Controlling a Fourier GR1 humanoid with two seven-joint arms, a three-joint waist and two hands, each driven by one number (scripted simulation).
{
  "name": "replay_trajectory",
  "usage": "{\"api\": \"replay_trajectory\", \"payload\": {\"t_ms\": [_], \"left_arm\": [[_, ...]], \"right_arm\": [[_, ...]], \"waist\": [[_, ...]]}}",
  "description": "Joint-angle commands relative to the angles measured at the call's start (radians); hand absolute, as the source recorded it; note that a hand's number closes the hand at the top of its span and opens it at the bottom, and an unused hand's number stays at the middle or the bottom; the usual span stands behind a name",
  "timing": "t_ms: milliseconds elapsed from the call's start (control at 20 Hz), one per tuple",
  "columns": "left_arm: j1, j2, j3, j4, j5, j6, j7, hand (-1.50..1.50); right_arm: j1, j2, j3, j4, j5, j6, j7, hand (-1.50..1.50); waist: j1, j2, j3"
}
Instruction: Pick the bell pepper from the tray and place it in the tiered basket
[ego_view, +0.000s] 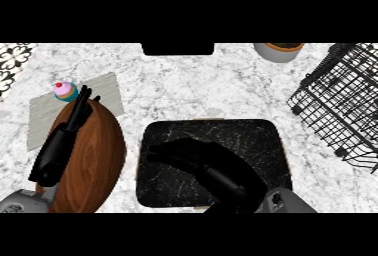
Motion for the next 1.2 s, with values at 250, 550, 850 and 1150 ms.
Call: {"api": "replay_trajectory", "payload": {"t_ms": [250,550,850,1150], "left_arm": [[0.011,0.016,0.03,0.008,0.009,-0.013,-0.009,0.0],[0.035,-0.006,0.033,0.018,-0.004,-0.01,-0.038,0.0],[0.043,-0.039,-0.022,-0.079,-0.069,0.016,0.02,0.0],[0.037,0.003,0.042,-0.043,-0.02,-0.052,-0.012,0.0]], "right_arm": [[-0.174,-0.19,0.109,-0.242,0.217,0.306,0.522,-1.5],[-0.152,-0.087,0.217,-0.452,0.244,0.48,0.937,-1.5],[-0.078,0.084,0.437,-0.31,0.43,0.405,1.033,-1.5],[-0.08,0.13,0.449,-0.155,0.543,0.445,1.04,-1.5]], "waist": [[-0.019,-0.009,-0.003],[-0.008,0.004,0.0],[0.013,0.006,0.003],[0.016,0.01,0.002]]}}
